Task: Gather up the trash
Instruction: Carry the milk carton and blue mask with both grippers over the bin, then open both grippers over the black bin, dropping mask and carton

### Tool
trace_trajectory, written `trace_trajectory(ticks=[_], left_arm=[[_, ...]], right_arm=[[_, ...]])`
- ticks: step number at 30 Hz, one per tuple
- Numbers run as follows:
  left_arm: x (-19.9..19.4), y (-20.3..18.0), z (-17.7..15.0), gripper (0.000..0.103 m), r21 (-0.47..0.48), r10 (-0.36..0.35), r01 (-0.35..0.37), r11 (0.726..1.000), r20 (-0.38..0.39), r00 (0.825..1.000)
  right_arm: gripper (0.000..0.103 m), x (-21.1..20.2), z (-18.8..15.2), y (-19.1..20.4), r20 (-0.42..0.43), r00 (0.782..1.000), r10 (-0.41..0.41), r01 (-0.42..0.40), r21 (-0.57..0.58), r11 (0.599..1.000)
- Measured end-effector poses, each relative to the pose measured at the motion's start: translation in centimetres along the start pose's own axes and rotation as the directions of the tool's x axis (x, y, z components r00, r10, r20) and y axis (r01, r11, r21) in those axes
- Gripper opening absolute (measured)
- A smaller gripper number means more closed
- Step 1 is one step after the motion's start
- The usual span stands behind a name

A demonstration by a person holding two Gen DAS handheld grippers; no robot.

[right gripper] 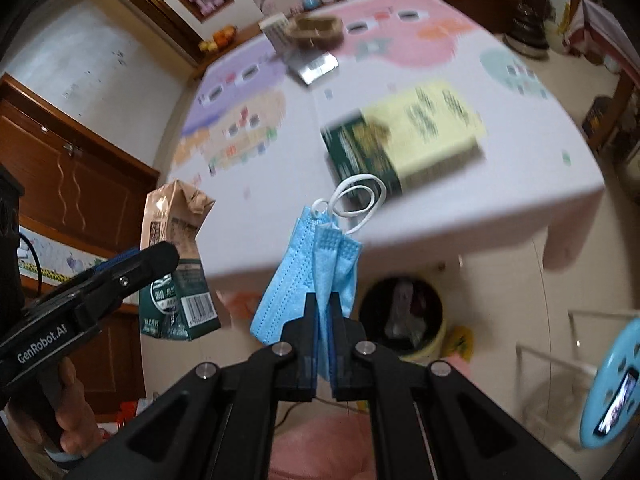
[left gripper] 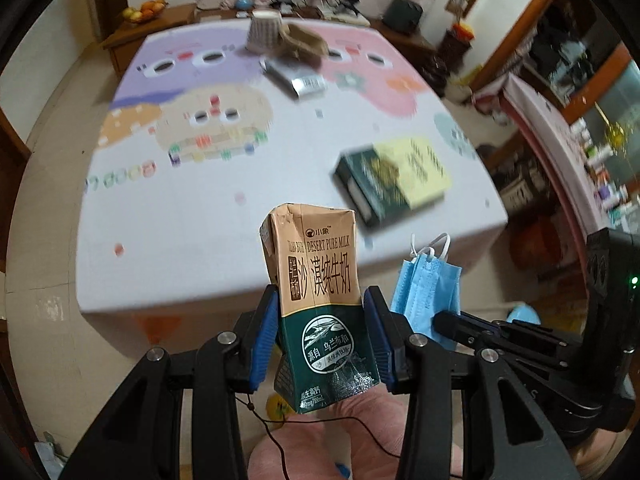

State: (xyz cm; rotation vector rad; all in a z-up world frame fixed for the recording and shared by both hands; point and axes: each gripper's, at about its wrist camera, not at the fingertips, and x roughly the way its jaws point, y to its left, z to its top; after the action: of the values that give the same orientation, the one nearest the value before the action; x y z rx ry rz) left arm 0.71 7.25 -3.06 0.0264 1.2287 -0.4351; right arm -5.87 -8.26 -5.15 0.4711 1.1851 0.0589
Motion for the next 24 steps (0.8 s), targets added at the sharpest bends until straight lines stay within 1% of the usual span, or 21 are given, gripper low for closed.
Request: trace_trajectory(ticks=[3, 6, 7, 11, 13, 16, 19, 22, 24], left_arm=[[1.9, -0.5, -2.5, 0.041, 0.006, -0.008, 0.008, 1.0, -0.05, 0.999], [4.2, -1.1, -4.9, 0.041, 0.005, -0.009, 0.01, 1.0, -0.1, 0.995], [5.1, -1.4, -5.7, 0.041, 0.006, -0.007, 0.008, 1.0, -0.113, 0.994], [9.4, -2.1, -8.5, 0.041, -0.003, 0.002, -0.002, 1.0, -0.162, 0.987], [12.6, -2.1, -9.8, 0.041, -0.022, 0.008, -0.012, 1.0, -0.187, 0.982], [16.5, -1.8, -10.8, 0.042, -0.045, 0.023, -0.033, 0.998, -0.198, 0.98], [20.6, -1.2, -11.5, 0.042, -0.063, 0.035, -0.049, 0.997, -0.203, 0.979], [24.2, -0.7, -11.7, 0.043, -0.064, 0.05, -0.064, 0.996, -0.202, 0.978], [26.8, -0.3, -11.5, 0.043, -0.062, 0.063, -0.078, 0.995, -0.209, 0.976]], right_arm=[[0.003, 0.5, -2.2, -0.7, -0.04, 0.999, -0.029, 0.029, -0.005, 1.0], [0.003, 1.9, -4.4, -1.8, -0.1, 0.994, -0.048, 0.047, -0.017, 0.999], [0.003, 2.9, -5.2, -2.3, -0.128, 0.99, -0.061, 0.058, -0.028, 0.998], [0.004, 6.3, -7.3, -4.4, -0.196, 0.978, -0.076, 0.072, -0.03, 0.997], [0.004, 8.6, -8.1, -5.8, -0.228, 0.971, -0.075, 0.074, -0.014, 0.997], [0.004, 12.7, -9.3, -8.3, -0.272, 0.959, -0.075, 0.082, 0.013, 0.997], [0.004, 16.2, -9.9, -10.5, -0.297, 0.951, -0.08, 0.094, 0.031, 0.995], [0.004, 19.6, -10.1, -12.5, -0.32, 0.945, -0.069, 0.097, 0.072, 0.993], [0.004, 21.4, -9.7, -13.2, -0.32, 0.946, -0.057, 0.09, 0.089, 0.992]])
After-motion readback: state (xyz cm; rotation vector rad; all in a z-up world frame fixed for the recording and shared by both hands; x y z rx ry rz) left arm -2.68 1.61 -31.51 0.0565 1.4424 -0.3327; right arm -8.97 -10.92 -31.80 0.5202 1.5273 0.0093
